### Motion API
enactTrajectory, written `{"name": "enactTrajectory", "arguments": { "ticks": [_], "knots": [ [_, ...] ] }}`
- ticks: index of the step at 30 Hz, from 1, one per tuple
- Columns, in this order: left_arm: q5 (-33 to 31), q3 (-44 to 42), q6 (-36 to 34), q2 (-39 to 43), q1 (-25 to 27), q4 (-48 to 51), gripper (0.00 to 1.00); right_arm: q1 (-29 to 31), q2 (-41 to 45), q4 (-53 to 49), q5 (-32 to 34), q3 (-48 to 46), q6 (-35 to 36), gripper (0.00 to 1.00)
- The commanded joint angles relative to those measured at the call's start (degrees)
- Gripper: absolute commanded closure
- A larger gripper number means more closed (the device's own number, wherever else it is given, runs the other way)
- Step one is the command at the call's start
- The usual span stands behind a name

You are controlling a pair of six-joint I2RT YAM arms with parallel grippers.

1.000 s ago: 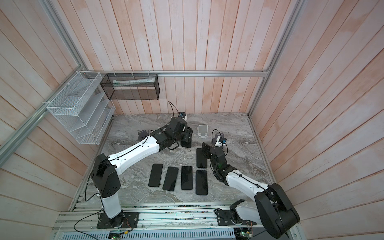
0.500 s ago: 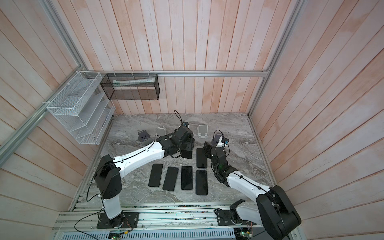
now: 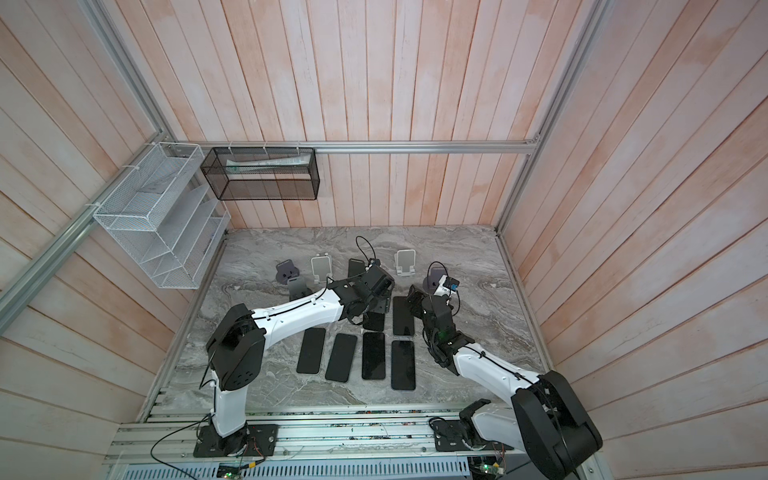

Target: Remove the phone from the phone stand

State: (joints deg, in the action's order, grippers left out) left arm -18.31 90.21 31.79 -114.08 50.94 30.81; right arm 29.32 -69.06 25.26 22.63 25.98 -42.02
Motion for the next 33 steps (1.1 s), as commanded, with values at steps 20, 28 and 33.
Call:
{"name": "enactTrajectory", "arguments": {
  "ticks": [20,28,33],
  "knots": [
    [3.3,5.7,-1.5,-8.5,-3.0,-3.8,0.41,-0.2,-0.4,-0.6,0.2,0.0,-0.2,0.08],
    [4.4,7.0,-1.9,-11.5,-3.5,-4.9,0.41,-0.2,-2.2,-0.8,-1.5,0.9,-0.2,0.08],
    [4.5,8.6,-2.2,-13.5,-4.4,-4.0,0.41,-0.2,-2.9,-0.8,-1.8,1.2,-0.1,0.08]
  ]
}}
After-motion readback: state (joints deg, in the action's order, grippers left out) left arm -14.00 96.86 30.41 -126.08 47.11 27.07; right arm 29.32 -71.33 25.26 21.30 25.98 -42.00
